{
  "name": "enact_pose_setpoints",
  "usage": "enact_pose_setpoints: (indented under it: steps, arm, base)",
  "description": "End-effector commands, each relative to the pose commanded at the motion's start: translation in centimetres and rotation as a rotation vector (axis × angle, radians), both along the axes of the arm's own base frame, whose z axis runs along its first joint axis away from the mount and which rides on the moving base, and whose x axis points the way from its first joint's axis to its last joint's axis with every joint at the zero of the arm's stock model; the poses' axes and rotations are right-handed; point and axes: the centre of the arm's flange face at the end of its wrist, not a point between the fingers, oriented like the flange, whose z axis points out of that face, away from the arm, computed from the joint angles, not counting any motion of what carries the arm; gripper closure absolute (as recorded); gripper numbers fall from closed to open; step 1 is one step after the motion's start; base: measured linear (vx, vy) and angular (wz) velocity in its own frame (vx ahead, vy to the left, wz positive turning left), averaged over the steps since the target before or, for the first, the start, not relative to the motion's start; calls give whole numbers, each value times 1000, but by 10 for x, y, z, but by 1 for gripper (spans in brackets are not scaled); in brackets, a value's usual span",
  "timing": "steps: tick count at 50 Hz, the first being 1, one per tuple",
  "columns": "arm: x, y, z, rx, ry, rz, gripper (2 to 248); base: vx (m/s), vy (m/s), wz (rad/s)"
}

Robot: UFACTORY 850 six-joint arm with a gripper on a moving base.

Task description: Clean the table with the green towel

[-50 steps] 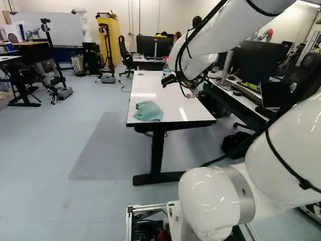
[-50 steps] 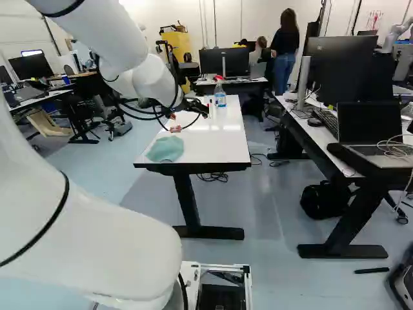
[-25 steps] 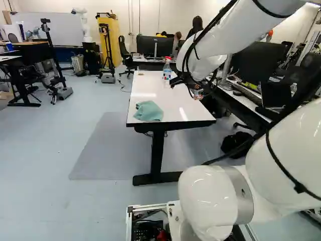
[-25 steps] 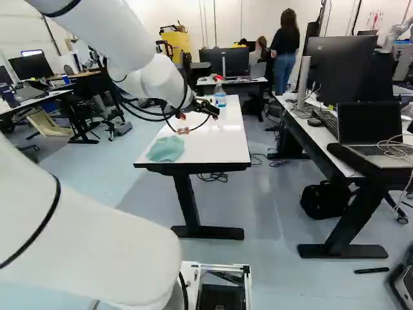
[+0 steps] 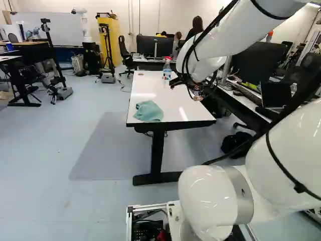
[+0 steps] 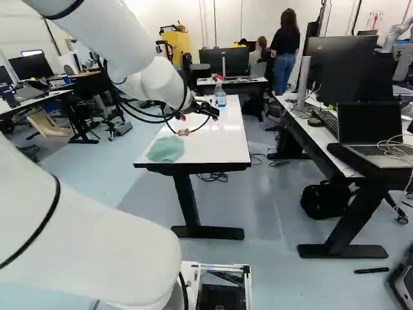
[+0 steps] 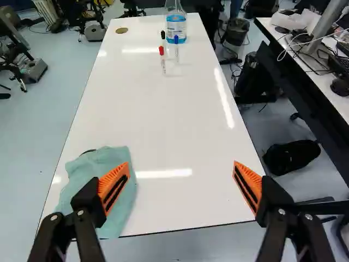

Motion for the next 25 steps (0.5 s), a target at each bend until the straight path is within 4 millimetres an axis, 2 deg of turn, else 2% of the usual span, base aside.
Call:
enact_pose_setpoints:
  steps: [25]
  arm:
    - [-8,5,-24,-4,-39,12,3]
  base:
    - [0,0,0]
